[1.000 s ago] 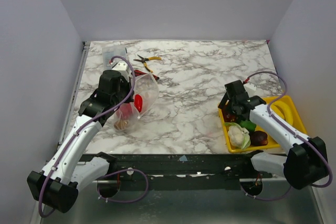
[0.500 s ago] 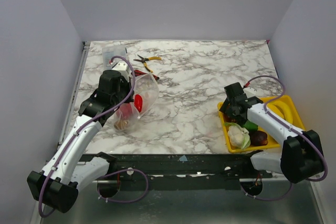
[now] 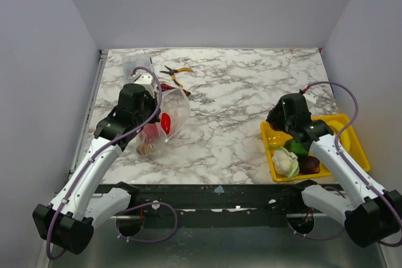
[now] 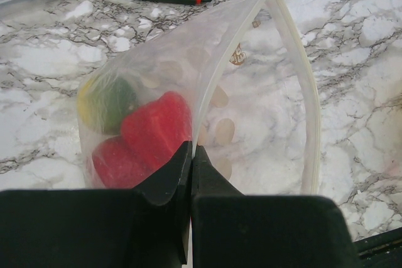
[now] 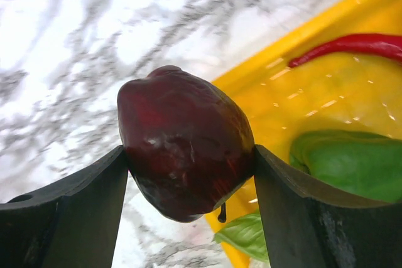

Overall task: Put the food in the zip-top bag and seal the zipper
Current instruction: Pick up the fake fruit from the bin, then place the fake fruit in the zipper food storage bag.

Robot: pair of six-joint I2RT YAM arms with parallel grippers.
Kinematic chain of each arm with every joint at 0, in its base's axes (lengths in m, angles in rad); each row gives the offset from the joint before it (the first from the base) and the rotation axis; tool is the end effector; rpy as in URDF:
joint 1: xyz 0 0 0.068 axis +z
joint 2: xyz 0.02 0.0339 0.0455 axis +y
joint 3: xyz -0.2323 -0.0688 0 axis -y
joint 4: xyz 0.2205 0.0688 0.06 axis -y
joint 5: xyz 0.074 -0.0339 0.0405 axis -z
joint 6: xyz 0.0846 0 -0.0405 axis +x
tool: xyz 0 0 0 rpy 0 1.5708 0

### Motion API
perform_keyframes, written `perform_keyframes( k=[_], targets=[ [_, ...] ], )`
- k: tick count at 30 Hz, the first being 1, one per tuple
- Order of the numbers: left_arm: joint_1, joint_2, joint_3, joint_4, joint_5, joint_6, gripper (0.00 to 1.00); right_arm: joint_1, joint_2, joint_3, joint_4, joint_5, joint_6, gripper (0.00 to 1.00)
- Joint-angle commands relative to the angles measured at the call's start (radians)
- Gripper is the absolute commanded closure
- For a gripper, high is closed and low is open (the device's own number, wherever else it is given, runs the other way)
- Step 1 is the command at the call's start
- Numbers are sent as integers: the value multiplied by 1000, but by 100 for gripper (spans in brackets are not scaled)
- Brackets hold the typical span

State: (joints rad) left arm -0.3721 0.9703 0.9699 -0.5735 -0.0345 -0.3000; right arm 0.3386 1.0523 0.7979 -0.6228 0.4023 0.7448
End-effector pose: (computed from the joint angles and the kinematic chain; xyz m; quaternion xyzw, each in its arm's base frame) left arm 0.2269 -0.0854 0.2790 0.0234 0.8779 -0.1433 0.4562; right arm 0.2284 0.0453 0.2011 0.2524 0.8889 0.0107 0.3822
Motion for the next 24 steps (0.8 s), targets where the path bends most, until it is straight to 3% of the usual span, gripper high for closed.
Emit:
perform_keyframes(
  k=[1,7,9,10,12,18,24],
  targets=[
    [7,-9,6,4,15,-4,100,0,-77,20,123,-172,-93,73],
    [7,-9,6,2,18,-4,100,42,4,32,319,-486,-40,77],
    [7,-10,6,1,16,-4,100,116,31,57,380,-479,-29,77],
    [7,-11,6,2,14,-4,100,244,87,138,438,-453,-46,77],
    [7,-12,6,3,12,-4,100,317,143,184,498,-490,-47,77],
    [7,-15,4,2,5,-4,100,471,290,307,676,-557,-36,76],
    [7,-18,3,2,1,-3,100,573,444,435,699,-570,-41,74]
  ],
)
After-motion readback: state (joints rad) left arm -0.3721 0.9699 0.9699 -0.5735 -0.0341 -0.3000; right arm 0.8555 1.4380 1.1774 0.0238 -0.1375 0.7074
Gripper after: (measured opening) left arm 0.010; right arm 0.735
